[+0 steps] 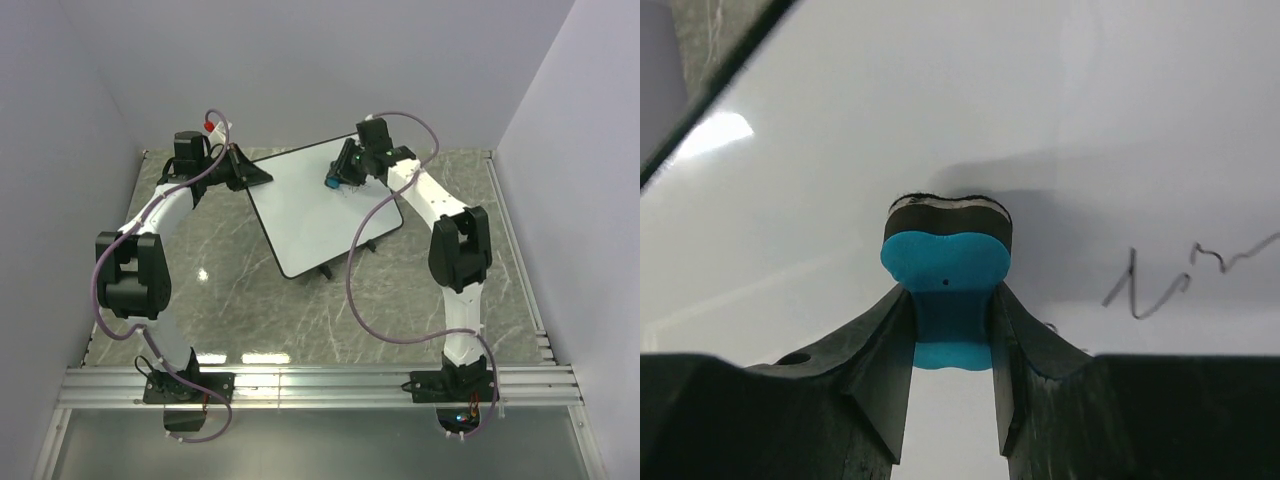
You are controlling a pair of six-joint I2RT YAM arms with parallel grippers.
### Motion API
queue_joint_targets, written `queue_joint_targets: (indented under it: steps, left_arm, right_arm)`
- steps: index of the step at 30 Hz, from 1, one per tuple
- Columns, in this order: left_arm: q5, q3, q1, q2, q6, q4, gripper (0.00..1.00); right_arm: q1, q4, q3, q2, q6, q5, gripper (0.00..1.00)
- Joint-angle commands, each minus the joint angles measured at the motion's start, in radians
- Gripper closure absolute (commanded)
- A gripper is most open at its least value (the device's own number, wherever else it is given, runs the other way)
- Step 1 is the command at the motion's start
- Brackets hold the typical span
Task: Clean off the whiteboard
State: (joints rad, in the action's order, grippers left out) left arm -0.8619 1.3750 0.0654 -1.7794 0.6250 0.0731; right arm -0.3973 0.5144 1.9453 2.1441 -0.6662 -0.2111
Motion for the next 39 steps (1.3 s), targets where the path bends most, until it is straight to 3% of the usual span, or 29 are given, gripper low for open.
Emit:
queue_joint_targets:
  steps: [1,7,11,15,24,27,32,39]
  left_arm:
    - [0.020,0.006,0.068,0.003,-0.174,0.096,1.00]
    - [0.015,0.009,0.068,-0.008,-0.169,0.086,1.00]
    - [0.012,0.012,0.070,-0.015,-0.168,0.083,1.00]
    - [0.034,0.024,0.073,-0.023,-0.192,0.106,1.00]
    - [0.049,0.071,0.074,-0.054,-0.217,0.151,1.00]
    - [0.069,0.073,0.074,-0.046,-0.235,0.162,1.00]
    - [0.066,0.065,0.074,-0.035,-0.234,0.159,1.00]
    - [0.063,0.059,0.074,-0.023,-0.231,0.157,1.00]
  right_arm:
    - [0.017,-0.022,-0.245,-0.021,0.007,0.019,1.00]
    - [0.101,-0.067,-0.465,-0.096,0.040,0.032,1.00]
    - [0.115,-0.036,-0.441,-0.079,0.059,0.033,1.00]
    - [0.110,-0.028,-0.346,-0.049,0.031,0.000,1.00]
    - [0.080,0.039,0.087,0.111,-0.029,-0.096,1.00]
    - [0.069,0.064,0.144,0.145,-0.029,-0.097,1.00]
    - [0.081,0.041,0.045,0.108,-0.026,-0.079,1.00]
    - [0.161,0.010,-0.291,-0.004,-0.007,0.004,1.00]
